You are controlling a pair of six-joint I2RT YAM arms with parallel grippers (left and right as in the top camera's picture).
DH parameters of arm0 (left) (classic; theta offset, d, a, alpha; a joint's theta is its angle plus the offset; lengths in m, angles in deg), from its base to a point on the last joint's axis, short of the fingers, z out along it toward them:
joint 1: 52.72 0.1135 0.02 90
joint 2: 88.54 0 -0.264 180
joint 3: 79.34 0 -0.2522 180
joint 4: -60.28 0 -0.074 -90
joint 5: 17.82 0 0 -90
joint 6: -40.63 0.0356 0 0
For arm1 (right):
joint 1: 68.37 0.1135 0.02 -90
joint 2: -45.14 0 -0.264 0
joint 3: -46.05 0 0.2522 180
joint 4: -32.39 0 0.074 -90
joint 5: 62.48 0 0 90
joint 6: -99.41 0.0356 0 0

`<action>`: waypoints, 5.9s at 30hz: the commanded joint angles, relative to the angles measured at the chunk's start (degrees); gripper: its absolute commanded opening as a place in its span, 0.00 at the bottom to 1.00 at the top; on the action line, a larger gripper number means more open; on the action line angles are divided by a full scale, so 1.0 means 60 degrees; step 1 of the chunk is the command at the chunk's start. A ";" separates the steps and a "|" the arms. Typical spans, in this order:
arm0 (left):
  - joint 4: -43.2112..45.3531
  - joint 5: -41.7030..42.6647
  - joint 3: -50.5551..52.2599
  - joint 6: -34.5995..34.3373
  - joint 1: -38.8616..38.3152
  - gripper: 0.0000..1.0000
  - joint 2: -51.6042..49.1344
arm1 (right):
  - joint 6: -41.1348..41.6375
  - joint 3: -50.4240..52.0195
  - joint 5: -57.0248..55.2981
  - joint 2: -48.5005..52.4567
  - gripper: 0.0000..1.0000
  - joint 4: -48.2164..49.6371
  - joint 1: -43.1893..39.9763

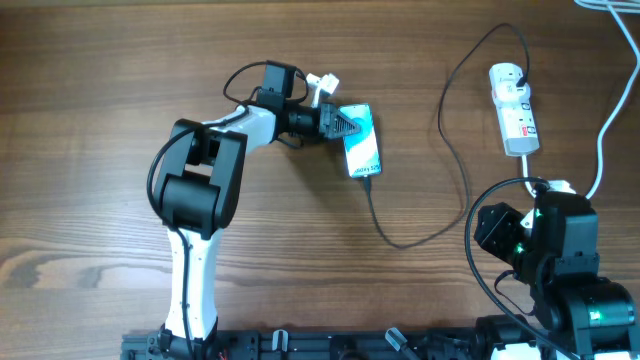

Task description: Plug charger to phone and switch on socket

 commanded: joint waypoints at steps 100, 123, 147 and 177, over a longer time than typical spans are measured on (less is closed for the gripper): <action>-1.3304 -1.2582 0.1796 -0.0550 0.0189 1.00 1.8163 | 0.0503 -0.2109 -0.2098 1.0936 0.04 0.9599 -0.3027; -1.3267 -1.2608 0.1883 -0.0550 0.0189 1.00 2.0097 | 0.0189 -0.3311 -0.1508 1.2779 0.04 1.0145 -0.2918; -1.3264 -1.2611 0.1883 -0.0550 0.0189 1.00 2.0097 | -0.0525 -0.3311 -0.1147 1.3438 0.04 1.0043 -0.1829; -1.2560 -1.2652 0.2514 -0.0583 0.0211 1.00 2.2287 | -0.0208 -0.3311 -0.3982 0.8225 0.04 0.5657 -0.1508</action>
